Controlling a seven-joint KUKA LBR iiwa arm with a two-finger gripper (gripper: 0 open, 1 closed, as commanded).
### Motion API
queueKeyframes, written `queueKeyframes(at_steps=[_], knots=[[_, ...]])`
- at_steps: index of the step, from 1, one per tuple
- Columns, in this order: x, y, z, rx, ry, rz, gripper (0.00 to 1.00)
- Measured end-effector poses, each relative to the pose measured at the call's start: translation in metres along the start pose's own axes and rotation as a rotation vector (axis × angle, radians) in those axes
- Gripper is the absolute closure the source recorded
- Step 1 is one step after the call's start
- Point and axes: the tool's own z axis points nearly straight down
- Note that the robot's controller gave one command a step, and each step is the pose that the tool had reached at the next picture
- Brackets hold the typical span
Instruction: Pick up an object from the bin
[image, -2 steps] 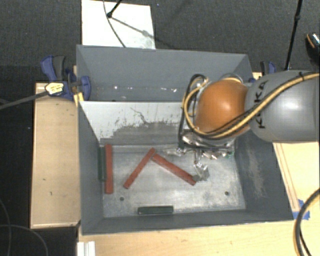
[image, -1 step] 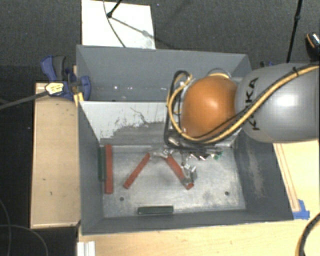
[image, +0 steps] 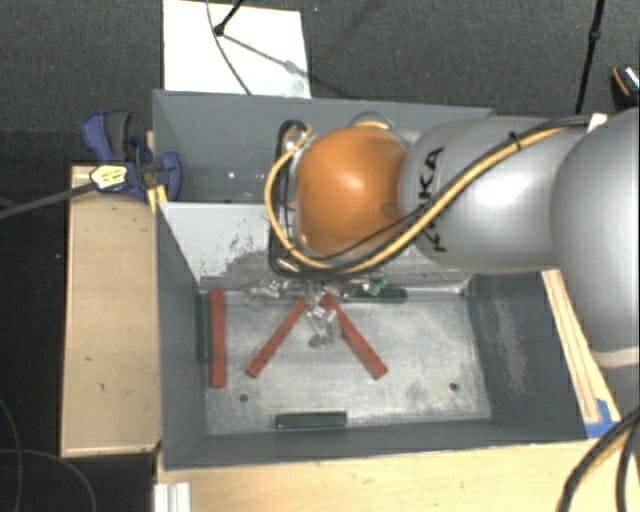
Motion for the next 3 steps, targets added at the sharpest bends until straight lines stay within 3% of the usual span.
queueKeyframes(at_steps=[1,2,3], knots=[[0.004,0.022,0.054,-0.005,0.01,-0.003,0.0],[0.004,0.02,0.051,-0.002,0.007,0.004,1.0],[0.026,0.034,-0.087,0.005,0.0,0.088,1.0]])
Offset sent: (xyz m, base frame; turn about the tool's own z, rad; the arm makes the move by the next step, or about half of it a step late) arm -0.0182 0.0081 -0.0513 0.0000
